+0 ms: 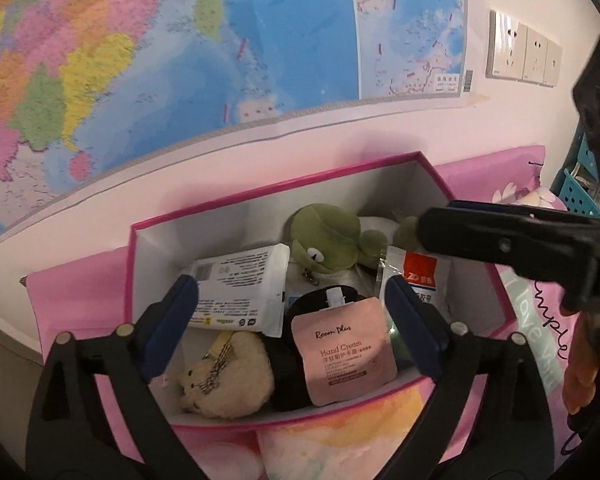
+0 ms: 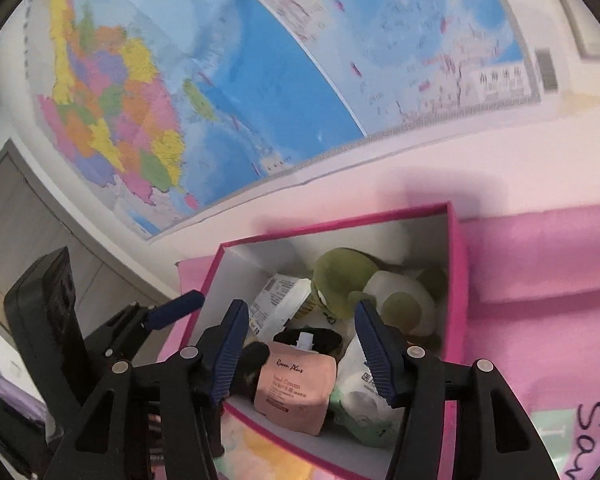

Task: Organize soft objects

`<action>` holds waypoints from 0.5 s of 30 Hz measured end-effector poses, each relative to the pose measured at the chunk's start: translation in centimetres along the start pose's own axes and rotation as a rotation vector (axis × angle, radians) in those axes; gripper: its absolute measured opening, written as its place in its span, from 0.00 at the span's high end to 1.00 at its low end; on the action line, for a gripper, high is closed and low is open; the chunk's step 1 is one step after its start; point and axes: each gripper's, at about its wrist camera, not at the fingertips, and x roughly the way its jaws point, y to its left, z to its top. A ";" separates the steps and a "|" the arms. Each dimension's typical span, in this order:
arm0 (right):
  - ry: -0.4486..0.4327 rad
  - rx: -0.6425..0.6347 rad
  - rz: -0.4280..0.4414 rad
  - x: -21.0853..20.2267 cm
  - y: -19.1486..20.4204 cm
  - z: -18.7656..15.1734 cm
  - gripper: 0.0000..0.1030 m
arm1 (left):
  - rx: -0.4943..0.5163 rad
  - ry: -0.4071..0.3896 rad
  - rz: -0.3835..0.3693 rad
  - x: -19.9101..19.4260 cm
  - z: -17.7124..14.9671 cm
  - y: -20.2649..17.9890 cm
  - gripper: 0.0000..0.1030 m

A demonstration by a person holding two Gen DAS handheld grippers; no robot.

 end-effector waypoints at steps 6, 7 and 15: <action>-0.060 -0.091 -0.043 -3.4 2.6 -1.8 0.27 | -0.024 -0.051 0.037 -3.5 -1.7 1.1 0.00; -0.067 -0.101 -0.049 -3.8 3.0 -2.2 0.26 | -0.032 -0.058 0.042 -4.1 -2.2 1.2 0.00; -0.107 -0.221 -0.127 -6.5 7.4 -7.0 0.17 | -0.089 -0.098 0.047 -7.8 -5.9 2.4 0.00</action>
